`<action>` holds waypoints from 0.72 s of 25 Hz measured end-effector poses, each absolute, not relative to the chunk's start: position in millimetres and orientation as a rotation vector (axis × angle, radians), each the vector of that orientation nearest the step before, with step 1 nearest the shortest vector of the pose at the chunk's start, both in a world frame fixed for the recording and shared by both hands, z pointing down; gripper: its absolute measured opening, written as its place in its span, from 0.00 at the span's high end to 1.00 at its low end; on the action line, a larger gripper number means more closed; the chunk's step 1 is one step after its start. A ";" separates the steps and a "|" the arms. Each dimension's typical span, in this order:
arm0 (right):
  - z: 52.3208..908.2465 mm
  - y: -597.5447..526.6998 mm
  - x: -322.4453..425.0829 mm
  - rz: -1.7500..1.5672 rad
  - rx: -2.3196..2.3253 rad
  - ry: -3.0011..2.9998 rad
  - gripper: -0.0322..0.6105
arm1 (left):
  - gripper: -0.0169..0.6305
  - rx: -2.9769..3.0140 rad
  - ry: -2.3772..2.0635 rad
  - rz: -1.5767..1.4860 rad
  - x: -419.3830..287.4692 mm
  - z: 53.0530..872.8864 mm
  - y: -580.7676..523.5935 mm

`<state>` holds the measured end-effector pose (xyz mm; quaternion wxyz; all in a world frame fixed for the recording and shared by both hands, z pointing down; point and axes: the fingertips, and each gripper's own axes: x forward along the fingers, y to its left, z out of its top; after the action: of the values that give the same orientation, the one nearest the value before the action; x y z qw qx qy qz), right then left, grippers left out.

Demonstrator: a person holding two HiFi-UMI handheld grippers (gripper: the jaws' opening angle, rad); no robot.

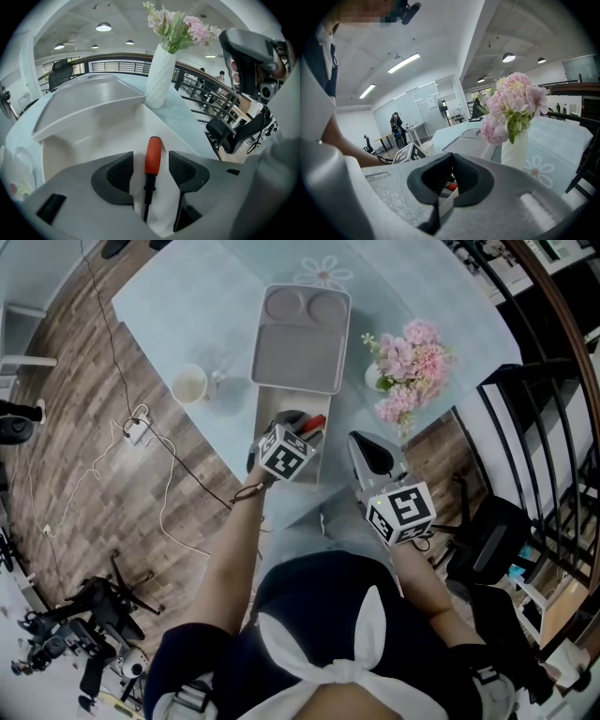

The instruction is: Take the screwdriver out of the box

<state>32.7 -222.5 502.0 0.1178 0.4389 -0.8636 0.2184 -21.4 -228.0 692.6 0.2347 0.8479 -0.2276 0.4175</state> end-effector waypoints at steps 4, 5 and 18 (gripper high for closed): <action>504.5 -221.9 33.0 0.651 1.290 -2.519 0.95 | 0.64 2.342 -0.649 1.160 -22.3 694.5 -230.4; 504.8 -222.1 33.3 0.651 1.291 -2.517 0.95 | 0.66 2.345 -0.660 1.162 -22.8 695.0 -231.5; 504.1 -222.6 32.6 0.640 1.301 -2.510 0.95 | 0.81 2.387 -0.689 1.188 -19.0 698.1 -226.1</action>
<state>32.6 -222.6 504.1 0.1213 0.4456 -0.8595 0.2193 -19.0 -226.1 698.1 0.1928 0.8505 -0.2455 0.4234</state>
